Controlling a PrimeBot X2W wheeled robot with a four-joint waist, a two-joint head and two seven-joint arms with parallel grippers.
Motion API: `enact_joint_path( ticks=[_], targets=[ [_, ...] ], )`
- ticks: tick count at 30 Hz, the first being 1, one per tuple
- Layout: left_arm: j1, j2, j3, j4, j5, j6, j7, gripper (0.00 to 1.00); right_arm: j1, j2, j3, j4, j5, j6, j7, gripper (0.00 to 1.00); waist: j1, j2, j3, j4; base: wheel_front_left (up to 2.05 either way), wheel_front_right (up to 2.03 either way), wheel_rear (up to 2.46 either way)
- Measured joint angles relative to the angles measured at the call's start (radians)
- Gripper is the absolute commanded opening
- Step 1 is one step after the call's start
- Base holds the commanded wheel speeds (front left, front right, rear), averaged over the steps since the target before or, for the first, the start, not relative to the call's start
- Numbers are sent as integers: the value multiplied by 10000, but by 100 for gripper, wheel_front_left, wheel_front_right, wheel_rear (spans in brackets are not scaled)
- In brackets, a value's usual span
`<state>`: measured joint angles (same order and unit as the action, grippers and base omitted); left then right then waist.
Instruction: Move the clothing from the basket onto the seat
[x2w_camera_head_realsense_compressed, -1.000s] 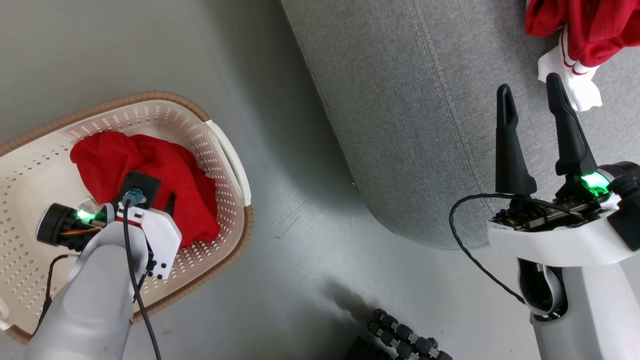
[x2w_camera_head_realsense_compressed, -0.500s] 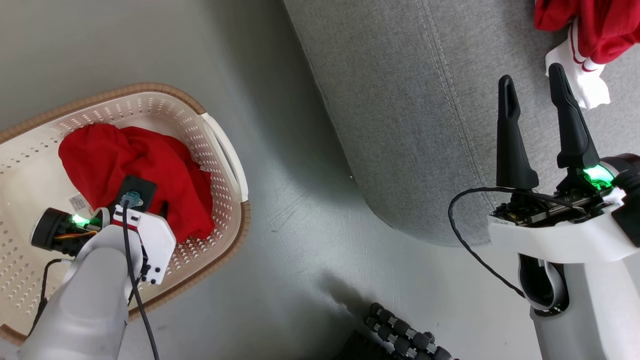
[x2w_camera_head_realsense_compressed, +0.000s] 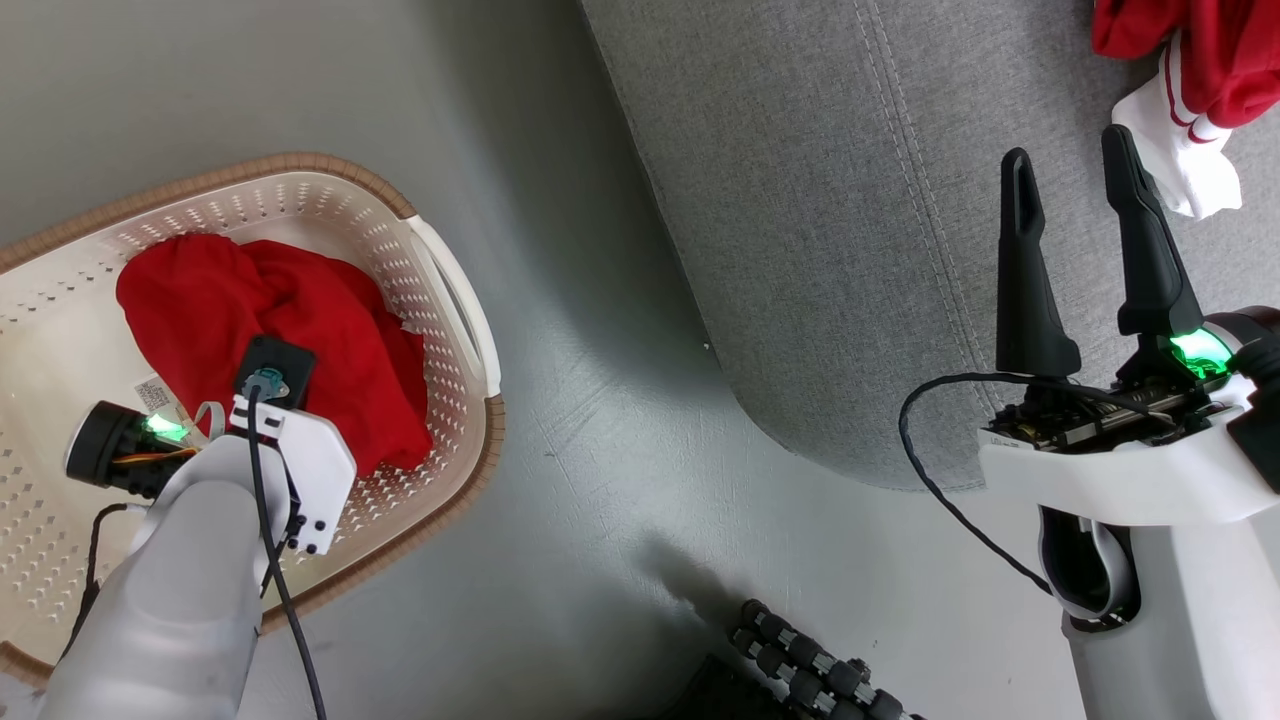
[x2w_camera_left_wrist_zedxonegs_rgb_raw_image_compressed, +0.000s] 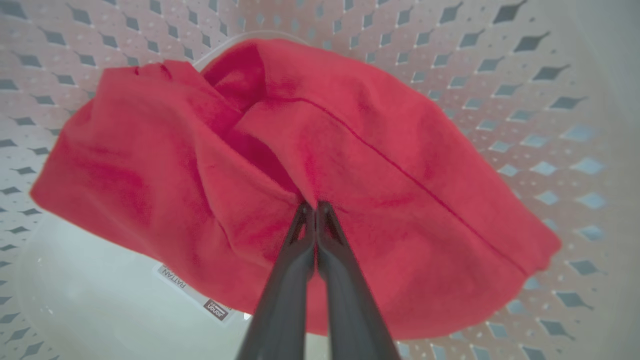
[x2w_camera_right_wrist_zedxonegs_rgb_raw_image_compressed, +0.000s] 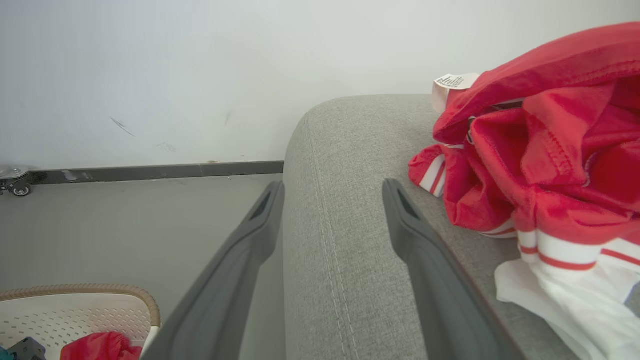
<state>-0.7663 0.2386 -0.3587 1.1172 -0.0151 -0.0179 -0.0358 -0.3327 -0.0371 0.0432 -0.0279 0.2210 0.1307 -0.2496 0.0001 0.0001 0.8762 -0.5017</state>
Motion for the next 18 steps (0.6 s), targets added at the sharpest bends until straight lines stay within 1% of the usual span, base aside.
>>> enact_joint_path(
  ticks=[7, 14, 18],
  targets=[
    [-192, -69, 31, 69, -19, 12, -230, 0, -15, 0, 2, 8, 2, 0, 0, 100, 0, 0, 1, 4, 0, 0, 0],
    [-194, -73, 374, 27, -309, 240, -775, 0, -416, 0, 38, -4, 2, 0, -2, 100, -1, 0, -67, 109, 0, 0, 0],
    [-194, -69, 548, -42, -479, 278, -1129, 0, -416, 0, 31, 6, 0, 0, -12, 100, -1, 0, -111, 189, 0, 0, 0]
  ],
)
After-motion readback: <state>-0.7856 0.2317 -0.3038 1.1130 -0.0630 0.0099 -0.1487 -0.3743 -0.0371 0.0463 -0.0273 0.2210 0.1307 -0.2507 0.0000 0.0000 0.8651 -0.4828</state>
